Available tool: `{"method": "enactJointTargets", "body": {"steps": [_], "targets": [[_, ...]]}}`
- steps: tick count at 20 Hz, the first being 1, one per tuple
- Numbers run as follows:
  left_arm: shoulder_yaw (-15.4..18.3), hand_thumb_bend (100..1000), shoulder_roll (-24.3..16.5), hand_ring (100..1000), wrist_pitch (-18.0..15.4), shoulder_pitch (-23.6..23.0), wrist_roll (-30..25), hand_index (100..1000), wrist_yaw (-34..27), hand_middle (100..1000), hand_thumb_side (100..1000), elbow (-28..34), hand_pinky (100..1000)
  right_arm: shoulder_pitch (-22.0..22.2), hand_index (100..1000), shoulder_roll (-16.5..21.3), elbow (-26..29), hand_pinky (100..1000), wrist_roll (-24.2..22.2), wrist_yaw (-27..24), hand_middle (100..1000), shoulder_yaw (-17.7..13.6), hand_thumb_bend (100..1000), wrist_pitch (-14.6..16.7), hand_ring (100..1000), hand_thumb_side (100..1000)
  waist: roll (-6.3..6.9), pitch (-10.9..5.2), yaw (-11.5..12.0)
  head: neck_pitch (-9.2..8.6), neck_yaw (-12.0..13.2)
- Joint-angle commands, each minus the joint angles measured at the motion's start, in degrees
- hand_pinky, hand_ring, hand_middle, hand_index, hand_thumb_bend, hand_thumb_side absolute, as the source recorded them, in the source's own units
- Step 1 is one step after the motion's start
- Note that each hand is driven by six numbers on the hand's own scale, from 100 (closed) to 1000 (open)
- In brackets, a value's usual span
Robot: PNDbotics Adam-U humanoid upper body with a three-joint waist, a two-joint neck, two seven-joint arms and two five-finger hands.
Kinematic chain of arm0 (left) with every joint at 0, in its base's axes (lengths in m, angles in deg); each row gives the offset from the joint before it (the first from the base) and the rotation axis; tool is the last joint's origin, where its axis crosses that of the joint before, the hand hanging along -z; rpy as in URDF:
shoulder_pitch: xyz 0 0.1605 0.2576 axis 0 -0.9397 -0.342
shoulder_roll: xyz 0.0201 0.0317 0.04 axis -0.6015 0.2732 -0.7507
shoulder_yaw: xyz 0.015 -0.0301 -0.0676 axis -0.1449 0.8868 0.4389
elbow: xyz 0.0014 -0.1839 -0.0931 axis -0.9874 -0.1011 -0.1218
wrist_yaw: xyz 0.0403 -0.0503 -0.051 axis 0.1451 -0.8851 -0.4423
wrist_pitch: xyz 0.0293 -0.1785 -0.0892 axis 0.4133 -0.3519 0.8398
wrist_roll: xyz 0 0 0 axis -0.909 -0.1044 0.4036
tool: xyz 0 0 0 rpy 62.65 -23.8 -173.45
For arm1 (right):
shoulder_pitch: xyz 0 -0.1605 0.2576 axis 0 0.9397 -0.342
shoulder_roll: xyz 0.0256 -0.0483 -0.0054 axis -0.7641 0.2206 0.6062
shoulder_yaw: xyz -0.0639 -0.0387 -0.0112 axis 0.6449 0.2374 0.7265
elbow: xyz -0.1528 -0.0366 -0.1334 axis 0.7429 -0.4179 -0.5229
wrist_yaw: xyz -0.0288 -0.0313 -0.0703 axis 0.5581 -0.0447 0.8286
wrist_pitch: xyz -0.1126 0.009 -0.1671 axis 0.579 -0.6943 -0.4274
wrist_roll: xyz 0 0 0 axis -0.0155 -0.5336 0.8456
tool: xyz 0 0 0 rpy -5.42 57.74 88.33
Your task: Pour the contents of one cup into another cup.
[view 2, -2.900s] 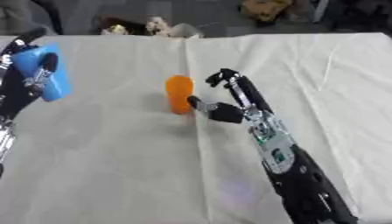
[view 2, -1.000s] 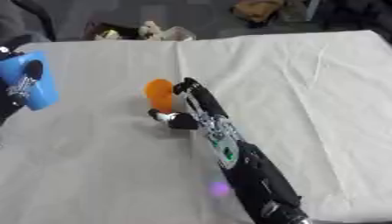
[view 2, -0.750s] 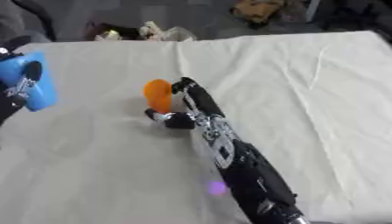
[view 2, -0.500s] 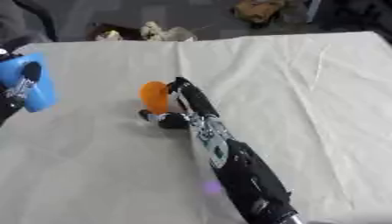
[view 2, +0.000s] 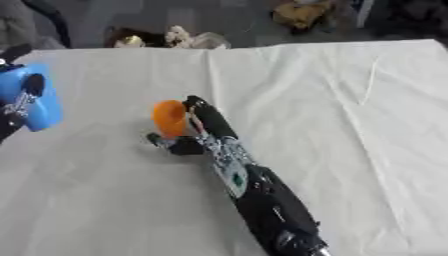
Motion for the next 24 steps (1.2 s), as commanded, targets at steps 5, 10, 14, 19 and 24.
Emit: {"method": "enactJointTargets", "body": {"steps": [5,10,14,19,24], "targets": [[0.2,100,-0.4,187,-0.2,1.2,-0.3,910,-0.4,268,539,0.9,100,-1.0,640,-1.2,0.2,774,2.1,0.9,513,-0.3,451,0.1,900,624,0.44,-0.66,0.3,-0.68,-0.6],[0.2,100,-0.4,185,-0.3,1.2,-0.4,909,-0.4,267,539,0.9,100,-0.6,527,-1.6,0.1,716,4.3,0.5,367,-0.2,267,-0.2,780,530,0.53,-0.68,0.4,-0.69,-0.9],[0.1,100,-0.4,183,-0.3,1.1,-0.6,907,-0.3,265,539,0.9,100,-0.4,453,-1.8,-0.1,686,4.6,0.5,294,-0.1,148,-0.3,726,448,0.53,-0.72,0.4,-0.79,-1.0],[0.1,100,-0.4,181,-0.5,1.2,-0.7,907,-0.2,263,542,1.1,100,-0.2,353,-2.0,0.2,642,5.8,0.1,206,0.1,100,-0.6,652,328,0.47,-0.74,0.2,-0.90,-1.2],[0.1,100,-0.6,177,-0.7,1.0,-0.8,903,0.1,260,539,1.2,100,-0.5,279,-1.7,1.0,605,7.3,-1.2,139,0.1,100,-1.4,596,203,0.35,-0.81,0.1,-0.92,-1.3]]}}
